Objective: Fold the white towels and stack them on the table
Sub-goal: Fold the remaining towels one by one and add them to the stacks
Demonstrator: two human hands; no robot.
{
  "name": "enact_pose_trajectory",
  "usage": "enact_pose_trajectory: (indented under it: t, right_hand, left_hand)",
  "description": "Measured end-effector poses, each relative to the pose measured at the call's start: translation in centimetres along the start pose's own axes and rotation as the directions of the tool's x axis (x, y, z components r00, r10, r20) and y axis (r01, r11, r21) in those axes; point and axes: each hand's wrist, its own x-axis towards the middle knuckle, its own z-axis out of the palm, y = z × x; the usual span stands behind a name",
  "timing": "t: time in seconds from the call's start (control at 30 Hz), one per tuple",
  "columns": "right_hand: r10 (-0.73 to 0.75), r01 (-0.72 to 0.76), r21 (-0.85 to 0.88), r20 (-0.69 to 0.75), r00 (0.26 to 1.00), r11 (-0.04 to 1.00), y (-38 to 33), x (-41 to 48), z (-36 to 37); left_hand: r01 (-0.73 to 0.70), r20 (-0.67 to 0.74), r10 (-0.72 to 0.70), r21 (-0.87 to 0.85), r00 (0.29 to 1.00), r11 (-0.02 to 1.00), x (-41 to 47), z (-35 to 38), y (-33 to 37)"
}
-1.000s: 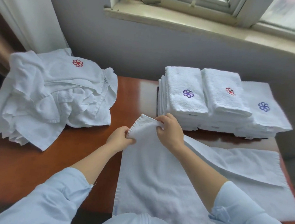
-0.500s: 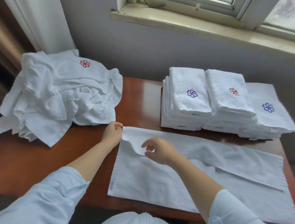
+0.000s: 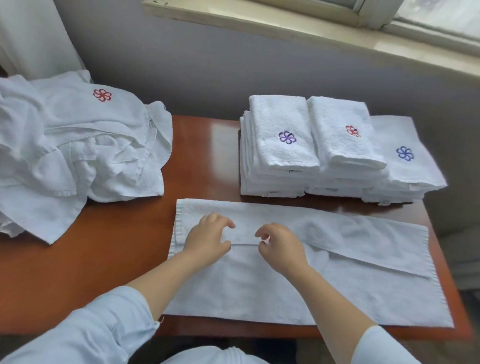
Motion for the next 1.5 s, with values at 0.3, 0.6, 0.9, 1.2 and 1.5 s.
enact_pose_trajectory:
  t: [0.3, 0.6, 0.9, 1.2, 1.5]
  right_hand:
    - [0.045, -0.071, -0.21, -0.125, 0.991, 0.975, 6.9, -2.4, -2.1]
    - [-0.049, 0.05, -0.403, 0.011, 0.999, 0.914, 9.5, 0.6, -2.7]
    - [-0.174, 0.196, -0.394, 0.091, 0.98, 0.898, 11.6, 1.6, -4.4]
    - [-0.252, 0.302, -0.167, 0.269, 0.93, 0.938, 13.1, -1.8, -5.3]
    - [-0.016, 0.015, -0.014, -0.071, 0.997, 1.0, 15.1, -3.6, -8.0]
  left_hand:
    - [-0.159, 0.062, 0.148, 0.222, 0.987, 0.962, 0.9, 3.1, 3.2]
    - [-0.048, -0.072, 0.076, 0.326, 0.995, 0.944, 1.9, 4.1, 4.5]
    - [0.097, -0.148, -0.063, 0.233, 0.987, 0.968, 2.5, 3.2, 5.3]
    - [0.046, -0.004, -0.051, 0.51, 0.999, 0.859, 1.2, 3.4, 5.8]
    - [-0.072, 0.035, 0.064, 0.318, 0.997, 0.945, 3.0, 6.0, 12.4]
